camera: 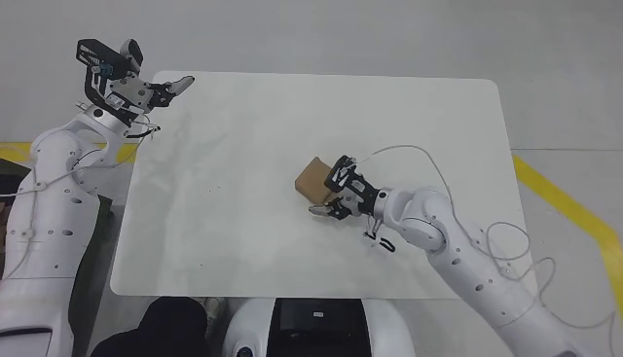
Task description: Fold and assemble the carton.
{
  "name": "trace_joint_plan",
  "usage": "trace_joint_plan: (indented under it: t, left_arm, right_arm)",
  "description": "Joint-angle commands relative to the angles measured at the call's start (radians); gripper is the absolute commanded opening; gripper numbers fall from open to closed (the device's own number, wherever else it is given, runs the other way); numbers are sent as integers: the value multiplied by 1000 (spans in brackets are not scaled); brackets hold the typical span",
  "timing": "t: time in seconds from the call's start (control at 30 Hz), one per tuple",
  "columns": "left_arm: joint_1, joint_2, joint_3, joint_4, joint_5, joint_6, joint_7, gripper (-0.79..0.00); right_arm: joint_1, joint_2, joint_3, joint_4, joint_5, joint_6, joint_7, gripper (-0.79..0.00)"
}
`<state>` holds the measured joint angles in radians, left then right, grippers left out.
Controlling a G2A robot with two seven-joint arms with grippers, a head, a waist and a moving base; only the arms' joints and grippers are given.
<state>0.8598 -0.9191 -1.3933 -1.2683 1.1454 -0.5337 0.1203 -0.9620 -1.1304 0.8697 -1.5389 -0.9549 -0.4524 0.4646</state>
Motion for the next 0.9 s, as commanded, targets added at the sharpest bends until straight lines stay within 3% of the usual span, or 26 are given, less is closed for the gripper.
trace_joint_plan:
  t: [0.0,0.17,0.2,0.3,0.33,0.77,0.87]
  left_arm:
    - [0,0,0,0,0,0,0,0]
    - [0,0,0,0,0,0,0,0]
    - [0,0,0,0,0,0,0,0]
    - [0,0,0,0,0,0,0,0]
    - [0,0,0,0,0,0,0,0]
    - [0,0,0,0,0,0,0,0]
    - [0,0,0,0,0,0,0,0]
  right_arm:
    - [1,-2,1,2,4,1,1,0]
    - [5,-7,0,5,-3,12,3,0]
    - [5,-8,-1,7,-6,15,3,-49]
    - [5,-11,2,12,-11,28,2,-348]
    - [5,-11,3,12,-13,31,3,-400]
    - [-13,-12,40,-18,2,29,13,-625]
    - [-23,-9,64,-46,39,19,23,-785]
